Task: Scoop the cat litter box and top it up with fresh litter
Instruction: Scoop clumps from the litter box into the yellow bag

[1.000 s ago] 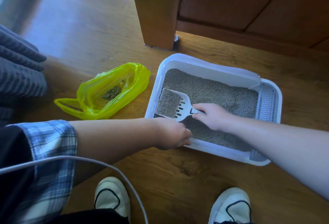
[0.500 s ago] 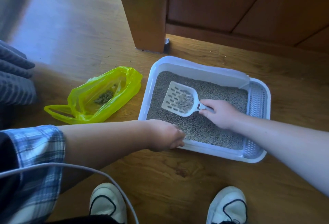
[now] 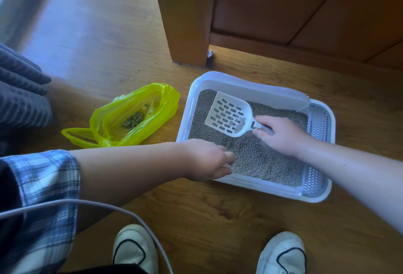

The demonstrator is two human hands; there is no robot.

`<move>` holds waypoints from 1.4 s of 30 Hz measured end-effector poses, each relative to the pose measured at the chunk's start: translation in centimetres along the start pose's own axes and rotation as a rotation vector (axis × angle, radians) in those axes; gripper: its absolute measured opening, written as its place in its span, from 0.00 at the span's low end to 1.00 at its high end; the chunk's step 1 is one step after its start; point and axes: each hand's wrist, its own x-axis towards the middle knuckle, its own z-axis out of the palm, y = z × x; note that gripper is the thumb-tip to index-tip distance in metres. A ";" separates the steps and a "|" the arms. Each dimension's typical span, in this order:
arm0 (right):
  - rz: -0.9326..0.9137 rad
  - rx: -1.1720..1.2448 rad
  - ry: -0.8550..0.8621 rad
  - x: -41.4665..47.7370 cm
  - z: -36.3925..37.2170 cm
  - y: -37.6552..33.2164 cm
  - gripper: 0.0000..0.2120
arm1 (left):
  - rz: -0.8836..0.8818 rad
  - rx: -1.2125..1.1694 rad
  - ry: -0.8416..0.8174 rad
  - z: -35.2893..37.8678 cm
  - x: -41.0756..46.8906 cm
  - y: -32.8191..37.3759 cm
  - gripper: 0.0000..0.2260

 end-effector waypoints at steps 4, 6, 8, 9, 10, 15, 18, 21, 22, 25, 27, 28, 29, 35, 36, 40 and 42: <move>-0.081 -0.029 0.108 0.4 -1.7 -2.0 0.11 | 0.043 0.044 0.235 -1.3 -0.8 -0.8 0.16; -0.154 -0.040 0.157 1.1 -2.4 -4.0 0.07 | 0.056 0.047 0.371 -1.9 -1.9 -1.7 0.13; -0.207 -0.058 0.198 2.1 -2.8 -6.8 0.10 | 0.039 0.069 0.492 -2.1 -3.5 -2.9 0.11; -0.231 -0.078 0.212 2.7 -2.8 -8.1 0.12 | 0.011 0.079 0.532 -2.0 -4.4 -3.6 0.11; -0.259 -0.101 0.222 3.3 -2.7 -9.5 0.15 | -0.027 0.086 0.554 -1.8 -5.4 -4.3 0.11; -0.387 -0.282 0.199 6.2 -0.1 -16.5 0.13 | -0.245 0.010 0.517 0.0 -11.0 -6.5 0.14; -0.436 -0.400 0.184 7.7 2.3 -19.5 0.10 | -0.334 -0.028 0.459 1.6 -14.1 -6.8 0.16; -0.568 -0.699 0.234 8.9 4.2 -21.5 0.19 | -0.395 -0.064 0.424 2.9 -16.5 -6.9 0.15; -0.599 -0.780 0.253 9.1 4.7 -21.9 0.23 | -0.409 -0.072 0.416 3.2 -17.1 -7.0 0.15; -0.644 -0.852 0.291 9.4 5.2 -22.1 0.30 | -0.447 -0.085 0.407 3.7 -18.2 -7.2 0.15; -0.659 -0.859 0.320 9.5 5.3 -21.8 0.31 | -0.459 -0.093 0.397 3.9 -18.3 -7.1 0.15; -0.673 -0.859 0.341 9.6 5.3 -21.6 0.30 | -0.459 -0.095 0.392 3.9 -18.2 -7.0 0.15; -0.676 -0.853 0.361 9.7 5.3 -21.2 0.30 | -0.456 -0.098 0.388 3.8 -18.1 -6.8 0.15; -0.613 -0.754 0.380 8.9 4.4 -19.4 0.29 | -0.413 -0.093 0.380 2.9 -16.1 -6.2 0.15; -0.596 -0.739 0.373 8.6 4.0 -19.2 0.28 | -0.410 -0.094 0.380 2.6 -15.7 -6.2 0.15; -0.485 -0.472 0.267 7.1 2.1 -18.2 0.21 | -0.388 -0.102 0.379 1.5 -13.8 -6.0 0.15; -0.379 -0.218 0.179 6.6 1.3 -17.5 0.14 | -0.381 -0.109 0.388 0.9 -12.6 -6.0 0.15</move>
